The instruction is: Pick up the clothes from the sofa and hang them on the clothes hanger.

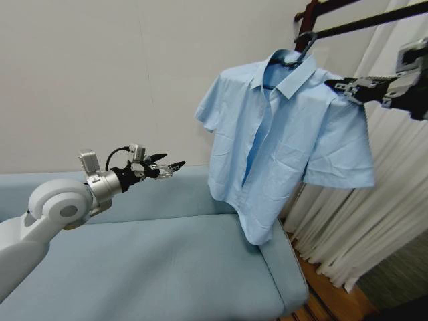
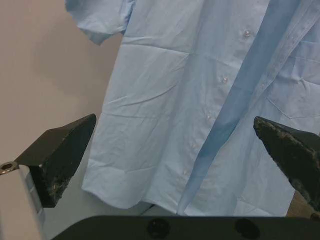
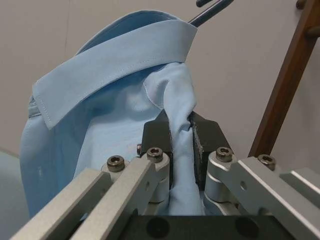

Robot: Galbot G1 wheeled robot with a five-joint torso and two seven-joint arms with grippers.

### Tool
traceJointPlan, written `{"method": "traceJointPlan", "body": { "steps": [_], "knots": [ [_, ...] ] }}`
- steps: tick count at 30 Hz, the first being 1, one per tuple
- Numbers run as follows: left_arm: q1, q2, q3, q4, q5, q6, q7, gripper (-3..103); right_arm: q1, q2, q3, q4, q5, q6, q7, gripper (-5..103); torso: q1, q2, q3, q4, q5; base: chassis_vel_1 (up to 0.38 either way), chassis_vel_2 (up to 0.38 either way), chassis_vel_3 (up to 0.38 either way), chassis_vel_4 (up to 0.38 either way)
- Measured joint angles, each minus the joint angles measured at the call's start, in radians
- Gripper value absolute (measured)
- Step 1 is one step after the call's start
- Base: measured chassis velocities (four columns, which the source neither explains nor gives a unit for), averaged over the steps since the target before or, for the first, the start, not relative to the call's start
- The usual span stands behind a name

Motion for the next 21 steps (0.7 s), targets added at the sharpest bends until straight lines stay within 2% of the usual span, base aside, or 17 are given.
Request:
{"method": "traceJointPlan", "body": {
  "steps": [5, 7, 12, 17, 21],
  "knots": [
    [0.016, 0.014, -0.020, -0.016, -0.005, -0.001, 0.000, 100, -0.022, 0.054, -0.021, 0.005, -0.027, 0.024, 0.023, 9, 0.000, 0.000, 0.000, 0.0009, -0.0002, 0.000, 0.000, 0.000, 0.000],
    [0.019, 0.016, -0.023, -0.028, -0.009, -0.002, -0.006, 100, -0.081, 0.104, 0.021, -0.019, -0.052, 0.035, 0.033, 9, 0.000, 0.000, 0.000, 0.0012, -0.0006, 0.000, 0.000, 0.000, 0.000],
    [0.015, 0.020, -0.024, -0.064, -0.027, -0.004, -0.034, 100, -0.159, 0.190, 0.048, -0.066, -0.115, 0.074, 0.028, 9, 0.000, 0.000, 0.000, 0.0004, -0.0002, 0.000, 0.000, 0.000, 0.000],
    [0.004, 0.031, -0.025, -0.081, -0.040, -0.006, -0.051, 100, -0.195, 0.244, 0.064, -0.089, -0.132, 0.095, 0.032, 9, 0.000, 0.000, 0.000, 0.0002, -0.0003, 0.000, 0.000, 0.000, 0.000],
    [-0.004, 0.061, -0.047, -0.109, -0.067, -0.019, -0.078, 100, -0.289, 0.325, 0.085, -0.161, -0.179, 0.160, 0.024, 9, 0.000, 0.000, 0.000, 0.0007, -0.0005, 0.000, 0.000, 0.000, 0.000]
  ]
}}
